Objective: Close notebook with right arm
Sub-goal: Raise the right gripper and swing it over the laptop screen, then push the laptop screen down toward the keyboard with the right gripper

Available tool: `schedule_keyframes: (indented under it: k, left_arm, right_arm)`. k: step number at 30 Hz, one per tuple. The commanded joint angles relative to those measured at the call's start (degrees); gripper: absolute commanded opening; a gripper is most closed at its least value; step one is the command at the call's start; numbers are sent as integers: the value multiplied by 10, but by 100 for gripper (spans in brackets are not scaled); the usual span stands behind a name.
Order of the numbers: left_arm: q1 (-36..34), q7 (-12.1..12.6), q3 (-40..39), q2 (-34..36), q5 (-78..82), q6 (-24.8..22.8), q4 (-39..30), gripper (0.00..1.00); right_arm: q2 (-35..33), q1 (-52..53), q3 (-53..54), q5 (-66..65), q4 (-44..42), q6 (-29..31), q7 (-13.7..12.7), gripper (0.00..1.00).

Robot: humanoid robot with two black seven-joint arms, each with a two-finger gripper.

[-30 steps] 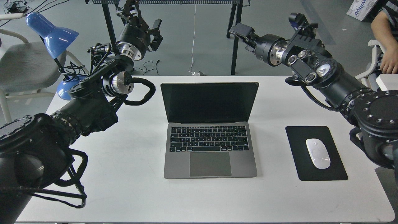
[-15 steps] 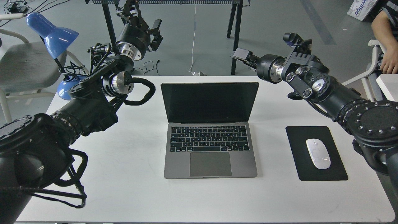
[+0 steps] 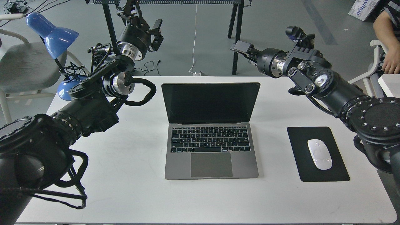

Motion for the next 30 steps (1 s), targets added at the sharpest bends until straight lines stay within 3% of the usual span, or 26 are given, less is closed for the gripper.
schedule_keyframes:
  k: [1, 9, 30]
  left_arm:
    - [0, 0, 0, 0, 0, 0, 0, 100]
    - [0, 0, 0, 1, 0, 0, 0, 100]
    - [0, 0, 0, 1, 0, 0, 0, 100]
  right_arm:
    - [0, 2, 27, -1, 24, 1, 0, 100]
    - [0, 4, 82, 1, 62, 18, 0, 100]
    - [0, 23, 58, -5, 278, 24, -7, 100]
